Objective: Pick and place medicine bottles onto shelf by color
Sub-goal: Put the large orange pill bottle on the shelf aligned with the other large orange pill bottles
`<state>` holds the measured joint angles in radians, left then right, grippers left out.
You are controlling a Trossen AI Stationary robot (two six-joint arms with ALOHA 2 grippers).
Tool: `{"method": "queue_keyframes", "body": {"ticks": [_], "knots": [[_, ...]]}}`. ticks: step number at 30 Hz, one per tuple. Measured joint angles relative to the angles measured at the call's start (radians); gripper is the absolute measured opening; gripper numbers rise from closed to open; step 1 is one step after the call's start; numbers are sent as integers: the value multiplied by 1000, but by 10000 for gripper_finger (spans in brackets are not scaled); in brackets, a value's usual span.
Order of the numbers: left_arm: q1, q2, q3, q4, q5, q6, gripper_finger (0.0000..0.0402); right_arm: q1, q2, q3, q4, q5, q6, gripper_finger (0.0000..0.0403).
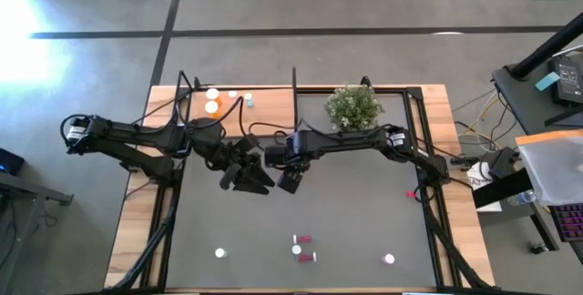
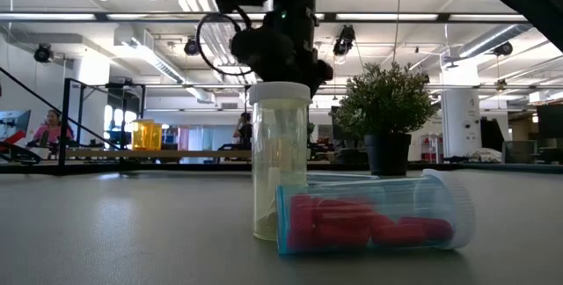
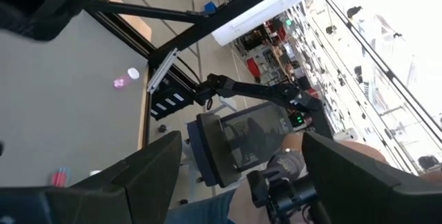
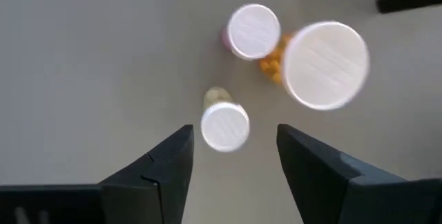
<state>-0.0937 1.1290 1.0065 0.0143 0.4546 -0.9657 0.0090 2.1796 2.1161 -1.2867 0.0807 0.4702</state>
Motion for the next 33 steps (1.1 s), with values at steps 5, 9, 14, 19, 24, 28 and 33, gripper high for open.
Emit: {"method": "queue_keyframes", "body": {"ticks": [5,9,14,19,24,28,33], "knots": [[0,0,0,0,2,3,283,8,-6,67,-135,4,-10,200],[0,0,0,-1,5,11,283,28,-42,76,-182,37,-22,201],[0,2,0,-3,5,49,283,60,-110,73,-236,83,-26,201],[1,25,0,6,-45,160,283,89,-188,64,-275,168,-26,201],[1,84,0,58,-226,284,283,113,-292,-9,-279,238,16,201],[2,154,0,118,-284,292,283,134,-392,-123,-279,310,98,201],[1,226,12,170,-273,292,283,167,-538,-319,-269,341,216,201]]}}
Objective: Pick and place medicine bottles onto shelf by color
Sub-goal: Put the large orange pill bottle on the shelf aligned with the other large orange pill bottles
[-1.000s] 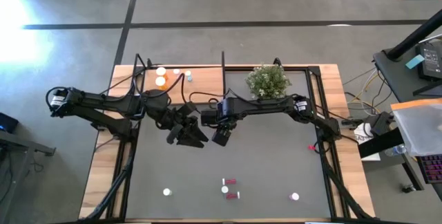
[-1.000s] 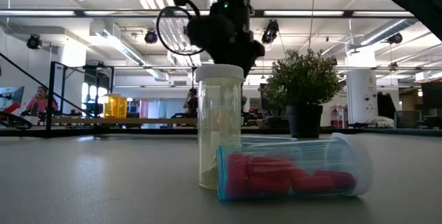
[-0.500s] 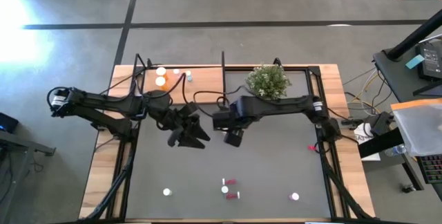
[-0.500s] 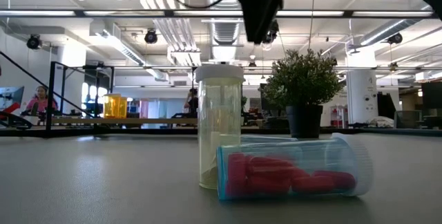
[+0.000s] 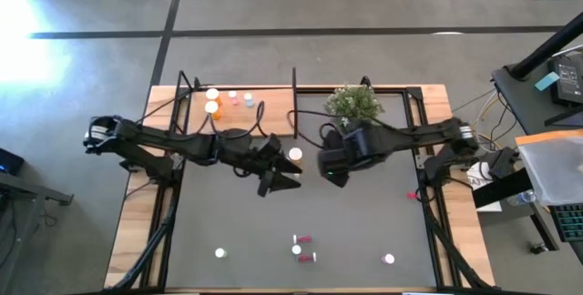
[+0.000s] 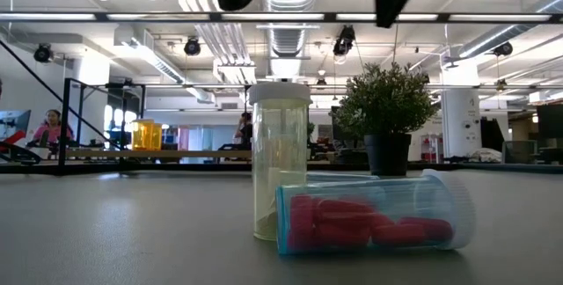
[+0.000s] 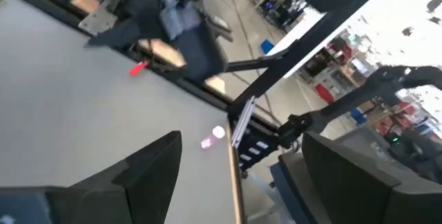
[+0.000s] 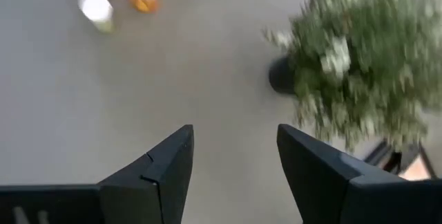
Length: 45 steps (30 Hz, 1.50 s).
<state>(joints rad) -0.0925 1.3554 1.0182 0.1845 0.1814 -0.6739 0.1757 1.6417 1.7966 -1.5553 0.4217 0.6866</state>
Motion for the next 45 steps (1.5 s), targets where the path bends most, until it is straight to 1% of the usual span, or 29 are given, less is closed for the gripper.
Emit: {"method": "queue_keyframes", "body": {"ticks": [6,12,17,19,23,28,30,33,37,41,45], "knots": [[6,43,16,1,-22,0,283,60,-198,-285,92,-1,139,201],[8,51,12,0,-128,1,283,133,-401,-564,314,-1,174,201],[8,51,13,0,-190,0,283,190,-558,-766,564,-1,45,201],[8,51,16,3,-200,0,283,204,-619,-843,668,-2,-12,201],[7,51,15,1,-234,-1,283,207,-737,-984,882,-2,-100,201],[8,51,9,-7,-241,1,283,206,-867,-1136,1125,-2,-182,201],[9,51,5,-10,-243,16,283,206,-909,-1190,1215,-1,-195,201],[15,51,-3,-11,-246,80,283,206,-961,-1264,1335,-1,-209,201],[28,51,-13,-28,-317,147,283,206,-1012,-1360,1479,-1,-220,201],[43,51,-13,-54,-371,212,283,206,-1040,-1456,1618,-1,-226,201],[50,51,-13,-67,-373,247,283,206,-1047,-1547,1784,-1,-226,201]]}}
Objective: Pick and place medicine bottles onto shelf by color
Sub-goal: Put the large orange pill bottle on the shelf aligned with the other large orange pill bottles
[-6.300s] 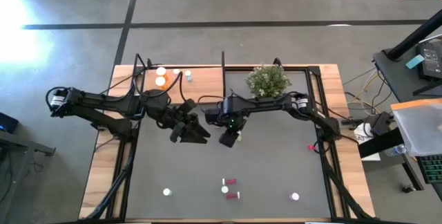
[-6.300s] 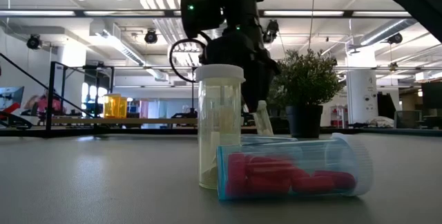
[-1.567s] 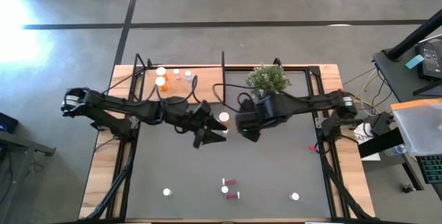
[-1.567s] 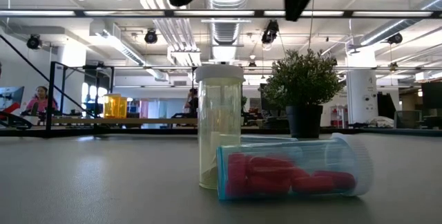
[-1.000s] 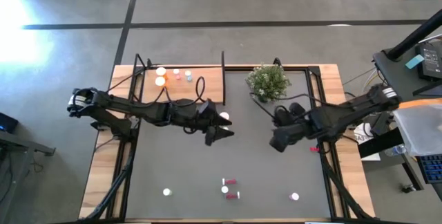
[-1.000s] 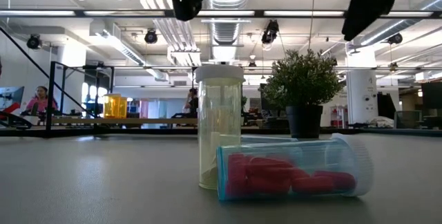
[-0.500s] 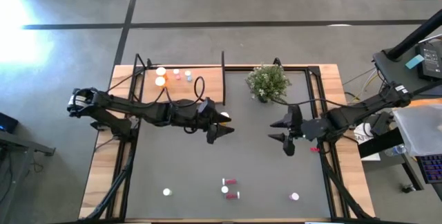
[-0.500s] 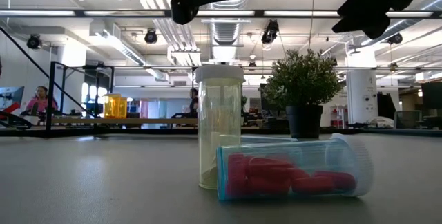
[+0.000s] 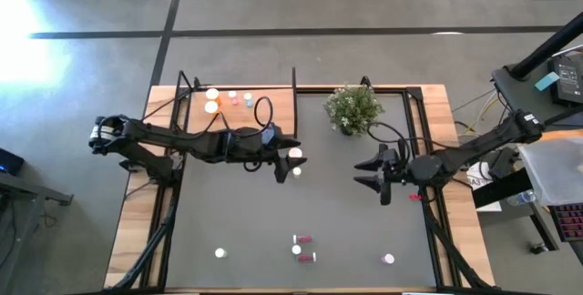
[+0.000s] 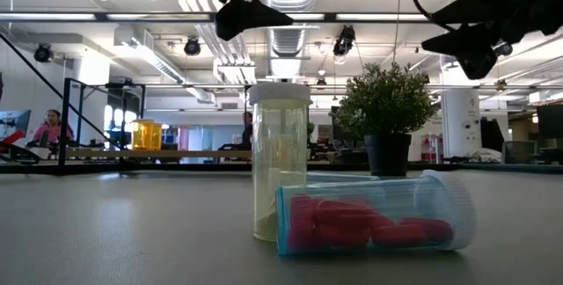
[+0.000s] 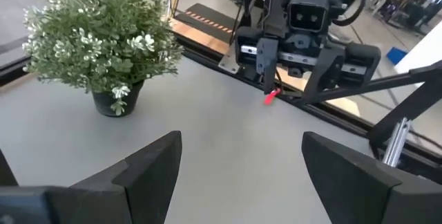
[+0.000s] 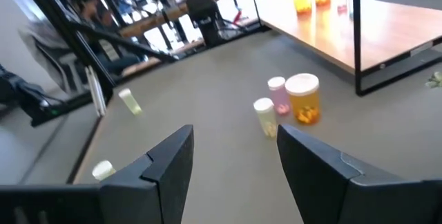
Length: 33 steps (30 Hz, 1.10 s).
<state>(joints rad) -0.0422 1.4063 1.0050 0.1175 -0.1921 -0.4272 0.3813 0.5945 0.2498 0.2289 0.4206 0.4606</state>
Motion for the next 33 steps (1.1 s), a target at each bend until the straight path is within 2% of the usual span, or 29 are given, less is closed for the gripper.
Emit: {"method": "queue_keyframes", "body": {"ticks": [4,10,17,21,25,28,33], "knots": [[1,0,0,-4,0,20,283,0,2,-80,141,0,0,201],[4,0,0,-4,1,22,283,0,2,-154,251,0,42,201],[4,20,-1,-91,-47,18,283,0,2,-176,251,3,77,201],[4,65,0,-85,-92,17,283,0,3,-177,248,2,142,201],[4,116,11,-84,-154,17,283,0,4,-174,248,0,142,201],[4,150,18,-82,-160,20,283,0,4,-174,248,0,141,201],[4,191,18,-83,-161,136,283,0,4,-174,247,0,141,201]]}}
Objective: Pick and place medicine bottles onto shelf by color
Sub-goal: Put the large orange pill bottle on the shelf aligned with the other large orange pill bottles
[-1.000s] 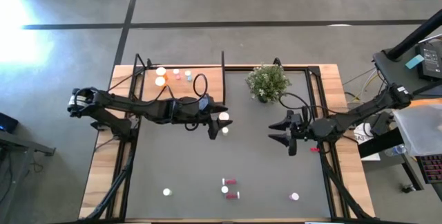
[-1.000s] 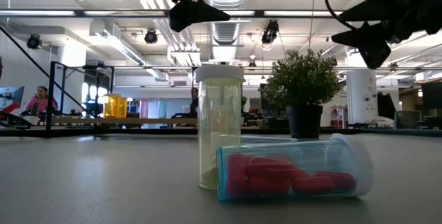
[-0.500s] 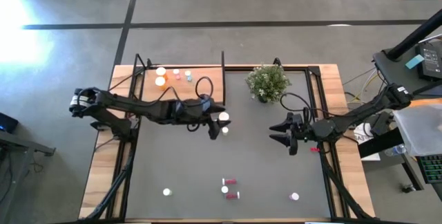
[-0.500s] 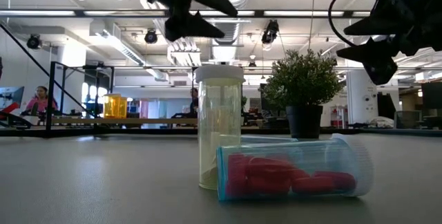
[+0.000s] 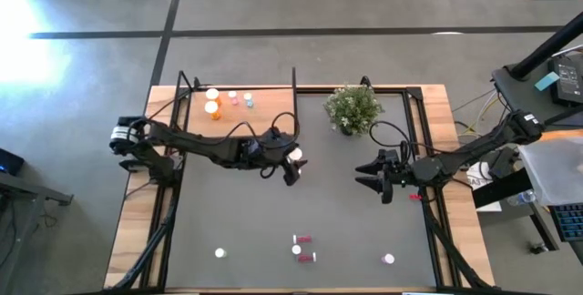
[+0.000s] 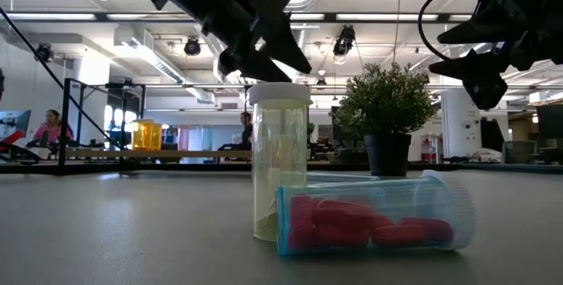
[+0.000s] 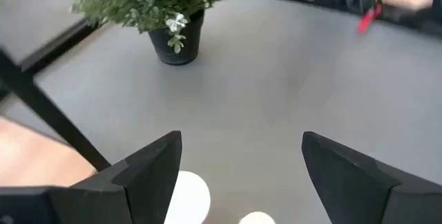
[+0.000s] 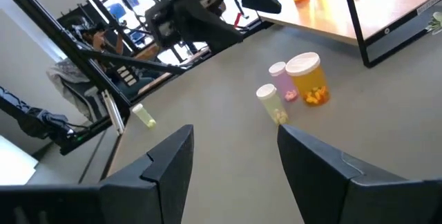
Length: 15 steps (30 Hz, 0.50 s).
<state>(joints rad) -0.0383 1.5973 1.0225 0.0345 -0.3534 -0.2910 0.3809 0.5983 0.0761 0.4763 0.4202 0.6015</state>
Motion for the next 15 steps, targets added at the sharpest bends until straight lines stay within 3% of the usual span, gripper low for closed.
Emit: {"method": "queue_keyframes", "body": {"ticks": [5,15], "knots": [[0,18,0,0,0,140,283,0,0,0,0,0,0,201],[6,19,-16,-1,-25,143,283,0,0,0,0,0,0,201]]}}
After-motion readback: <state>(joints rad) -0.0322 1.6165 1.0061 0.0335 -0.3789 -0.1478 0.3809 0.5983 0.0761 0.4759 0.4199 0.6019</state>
